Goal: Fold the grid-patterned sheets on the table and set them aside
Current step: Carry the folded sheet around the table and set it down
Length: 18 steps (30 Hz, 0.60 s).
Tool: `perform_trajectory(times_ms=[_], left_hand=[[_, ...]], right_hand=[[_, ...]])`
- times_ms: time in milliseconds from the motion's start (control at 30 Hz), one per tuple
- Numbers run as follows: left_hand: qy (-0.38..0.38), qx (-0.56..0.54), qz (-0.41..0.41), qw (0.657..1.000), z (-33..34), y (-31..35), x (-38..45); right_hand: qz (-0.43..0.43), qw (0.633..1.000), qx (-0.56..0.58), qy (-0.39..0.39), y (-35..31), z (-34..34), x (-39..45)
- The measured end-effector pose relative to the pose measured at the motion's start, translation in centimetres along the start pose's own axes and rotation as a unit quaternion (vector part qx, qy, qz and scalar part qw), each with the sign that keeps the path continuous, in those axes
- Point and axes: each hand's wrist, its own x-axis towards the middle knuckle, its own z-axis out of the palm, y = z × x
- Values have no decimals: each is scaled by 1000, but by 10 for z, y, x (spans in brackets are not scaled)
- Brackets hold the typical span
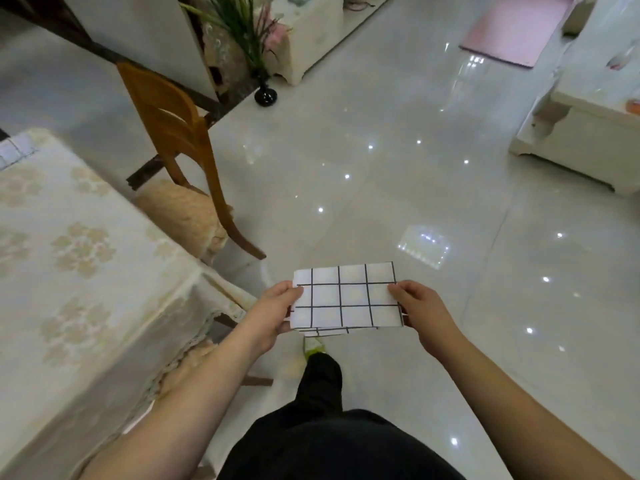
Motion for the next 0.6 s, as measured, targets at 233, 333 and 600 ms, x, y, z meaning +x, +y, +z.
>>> perform_trajectory(times_ms=[233, 333, 600], left_hand=[[1, -75, 8, 997, -41, 67, 69], [6, -78, 16, 997, -58, 99, 95], [54, -90, 40, 994, -97, 147, 142]], right_hand=[[-10, 999, -31, -23, -79, 45, 88], [-13, 998, -42, -41, -112, 67, 120], [-14, 994, -69, -89, -168, 113, 186]])
